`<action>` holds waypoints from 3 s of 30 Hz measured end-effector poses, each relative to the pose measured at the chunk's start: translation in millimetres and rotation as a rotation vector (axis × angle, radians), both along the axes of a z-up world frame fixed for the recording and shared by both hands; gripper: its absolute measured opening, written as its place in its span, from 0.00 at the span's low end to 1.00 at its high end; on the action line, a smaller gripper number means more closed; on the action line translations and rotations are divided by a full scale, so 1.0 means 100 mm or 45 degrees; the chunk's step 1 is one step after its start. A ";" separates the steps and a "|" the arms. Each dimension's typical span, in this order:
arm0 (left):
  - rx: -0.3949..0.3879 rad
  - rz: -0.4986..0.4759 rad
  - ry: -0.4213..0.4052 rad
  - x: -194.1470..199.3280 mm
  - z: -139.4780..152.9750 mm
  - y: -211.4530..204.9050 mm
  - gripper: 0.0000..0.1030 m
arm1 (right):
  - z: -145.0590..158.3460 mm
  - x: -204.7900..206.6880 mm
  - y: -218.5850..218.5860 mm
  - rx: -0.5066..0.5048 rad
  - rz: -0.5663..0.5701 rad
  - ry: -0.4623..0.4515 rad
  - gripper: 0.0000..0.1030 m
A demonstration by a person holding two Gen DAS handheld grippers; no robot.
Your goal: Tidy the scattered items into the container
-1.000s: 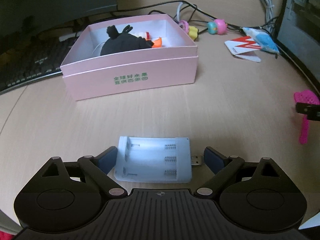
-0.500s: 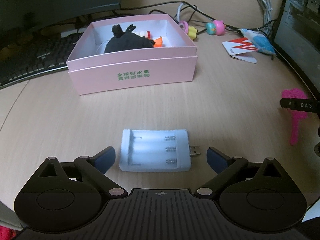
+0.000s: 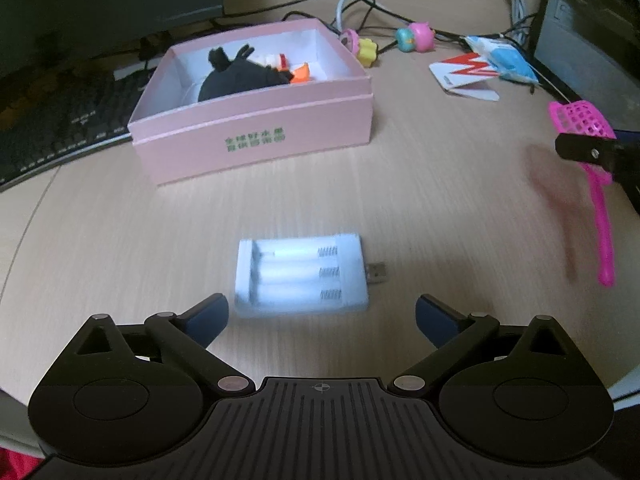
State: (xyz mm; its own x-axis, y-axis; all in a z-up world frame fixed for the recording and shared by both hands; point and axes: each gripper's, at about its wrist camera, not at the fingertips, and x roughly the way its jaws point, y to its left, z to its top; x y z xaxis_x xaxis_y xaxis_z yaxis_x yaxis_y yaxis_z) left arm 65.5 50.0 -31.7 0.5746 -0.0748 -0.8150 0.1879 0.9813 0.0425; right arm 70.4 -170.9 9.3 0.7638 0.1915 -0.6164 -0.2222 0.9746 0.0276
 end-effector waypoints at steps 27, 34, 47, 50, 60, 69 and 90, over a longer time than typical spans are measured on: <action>-0.046 -0.069 -0.083 0.02 0.02 0.07 0.91 | 0.10 -0.28 0.42 -0.009 0.294 0.043 0.73; -0.102 -0.089 -0.226 -0.18 0.50 0.27 0.91 | 0.44 -0.25 0.63 -0.001 0.377 -0.074 0.73; -0.104 -0.032 -0.525 -0.02 1.17 0.74 0.91 | 1.31 -0.13 0.95 0.073 0.460 -0.404 0.73; -0.111 -0.031 -0.526 0.14 1.19 0.82 0.91 | 1.40 -0.13 0.96 0.074 0.428 -0.446 0.73; -0.124 -0.072 -0.569 1.04 1.24 0.74 0.92 | 1.36 -0.22 0.84 0.044 0.276 -0.429 0.73; -0.180 0.035 -0.510 1.28 1.07 0.79 0.98 | 1.32 -0.10 0.80 0.009 0.209 -0.402 0.73; -0.201 0.315 -0.118 -0.12 0.27 1.18 0.99 | 0.89 2.00 1.93 0.340 0.252 -0.028 0.92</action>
